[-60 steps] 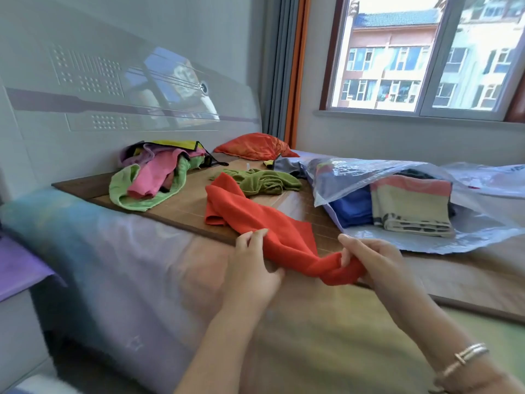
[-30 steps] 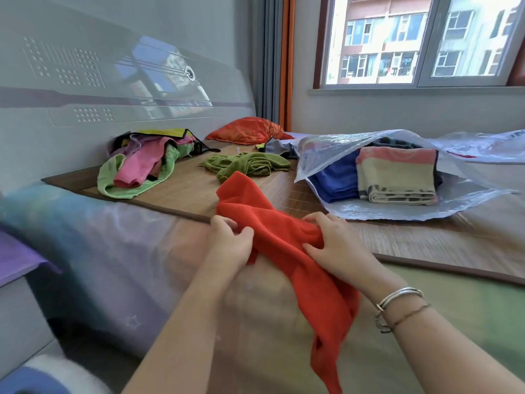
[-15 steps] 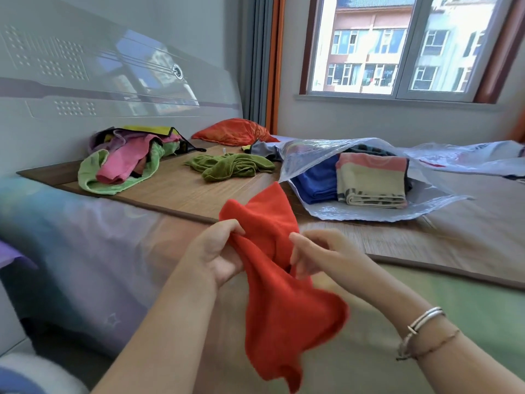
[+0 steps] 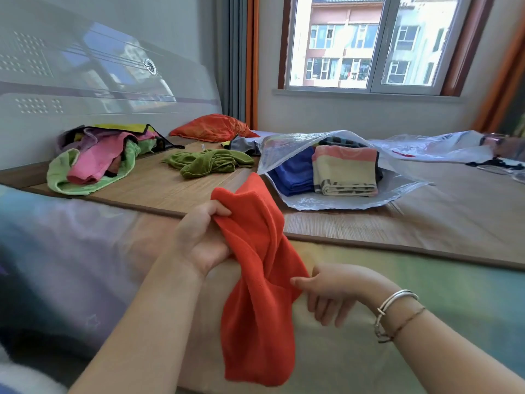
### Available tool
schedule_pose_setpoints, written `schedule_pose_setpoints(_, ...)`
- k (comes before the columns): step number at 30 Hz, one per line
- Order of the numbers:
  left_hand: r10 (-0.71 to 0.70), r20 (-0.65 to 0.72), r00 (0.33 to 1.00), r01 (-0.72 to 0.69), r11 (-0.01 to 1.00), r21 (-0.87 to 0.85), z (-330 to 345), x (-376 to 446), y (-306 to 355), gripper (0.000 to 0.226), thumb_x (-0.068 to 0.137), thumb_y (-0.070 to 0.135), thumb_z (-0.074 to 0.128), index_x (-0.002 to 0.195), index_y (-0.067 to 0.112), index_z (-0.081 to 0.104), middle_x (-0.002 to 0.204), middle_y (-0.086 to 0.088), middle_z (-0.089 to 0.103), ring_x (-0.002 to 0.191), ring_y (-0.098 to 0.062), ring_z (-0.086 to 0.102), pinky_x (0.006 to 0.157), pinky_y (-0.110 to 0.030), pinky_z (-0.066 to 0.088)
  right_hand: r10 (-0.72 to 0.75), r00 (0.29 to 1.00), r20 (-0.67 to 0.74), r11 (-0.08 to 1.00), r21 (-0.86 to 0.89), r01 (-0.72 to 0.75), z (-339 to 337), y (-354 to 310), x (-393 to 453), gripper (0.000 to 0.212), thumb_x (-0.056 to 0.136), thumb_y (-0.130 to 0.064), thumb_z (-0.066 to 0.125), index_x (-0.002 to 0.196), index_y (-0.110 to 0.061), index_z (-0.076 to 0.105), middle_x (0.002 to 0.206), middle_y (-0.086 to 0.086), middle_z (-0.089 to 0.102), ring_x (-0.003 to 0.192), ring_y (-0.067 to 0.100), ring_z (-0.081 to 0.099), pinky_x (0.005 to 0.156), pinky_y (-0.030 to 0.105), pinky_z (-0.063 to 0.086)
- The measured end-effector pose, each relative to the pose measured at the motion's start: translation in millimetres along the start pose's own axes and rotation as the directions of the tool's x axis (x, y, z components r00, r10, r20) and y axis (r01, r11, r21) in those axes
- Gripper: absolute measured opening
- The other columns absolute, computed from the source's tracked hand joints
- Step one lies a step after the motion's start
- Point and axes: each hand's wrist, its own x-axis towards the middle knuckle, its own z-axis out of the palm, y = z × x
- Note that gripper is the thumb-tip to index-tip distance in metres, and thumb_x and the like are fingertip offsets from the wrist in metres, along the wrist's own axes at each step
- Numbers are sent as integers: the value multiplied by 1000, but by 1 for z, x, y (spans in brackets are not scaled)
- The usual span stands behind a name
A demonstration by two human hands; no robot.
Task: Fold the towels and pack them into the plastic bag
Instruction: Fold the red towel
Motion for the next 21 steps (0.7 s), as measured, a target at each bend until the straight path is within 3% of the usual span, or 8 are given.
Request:
schedule_pose_setpoints(4,49,-77,996,-43,996,74,-3,-1,5,14,88,10,47,78,12,56,79,-9,63,74,-24,64,68,-40,55,-56,994,-90,982,177,71,5,0,10,42,97,-39,52,79,-3,61,68,11,67,56,18,64,54,27,54)
schedule_pose_setpoints(7,79,-103,992,-69,992,105,-4,-4,8,12,90,20,59,79,13,58,76,-9,63,72,-23,65,69,-42,59,-104,984,-144,945,296,143,11,-3,12,27,97,-21,53,75,-8,60,57,2,65,45,10,62,50,23,51)
schedule_pose_setpoints(10,74,-170,983,-43,983,181,-7,-6,11,15,92,25,62,89,10,63,76,-10,72,76,-22,68,68,-42,57,-160,951,-264,846,460,270,8,-10,1,17,97,-9,49,82,-11,57,76,9,67,47,10,64,48,22,52)
schedule_pose_setpoints(13,101,-278,955,-25,964,266,-14,-6,17,14,93,20,61,86,9,62,57,-6,69,63,-18,66,62,-39,52,-187,924,-333,808,484,338,-4,-12,-12,15,93,-7,49,91,-6,64,93,14,70,74,20,70,64,25,56)
schedule_pose_setpoints(15,99,-296,950,-17,963,267,-17,-8,21,16,94,19,59,84,7,62,56,-6,68,57,-17,66,61,-39,51,-217,943,-251,825,469,315,-6,-9,-16,16,93,-8,52,99,-2,65,98,16,70,83,22,69,75,26,56)
schedule_pose_setpoints(17,86,-287,954,-11,968,252,-19,-11,23,18,96,21,57,87,6,62,61,-8,70,61,-19,67,58,-39,53,-236,968,-84,861,444,248,2,-3,-17,13,93,-14,59,99,-3,61,101,17,68,83,21,66,82,30,55)
schedule_pose_setpoints(19,74,-248,966,-18,975,223,-19,-16,24,20,98,21,53,91,4,62,65,-10,71,59,-19,70,52,-36,58,-212,976,51,930,316,186,17,0,-16,22,93,-24,63,101,-3,59,107,19,68,87,22,67,82,33,55)
schedule_pose_setpoints(21,81,-222,972,-37,980,195,-18,-18,24,22,99,19,50,91,3,62,65,-11,72,57,-18,70,47,-35,57,-206,976,65,943,280,180,31,-4,-11,26,93,-27,62,103,-3,58,108,19,69,84,21,67,81,35,56)
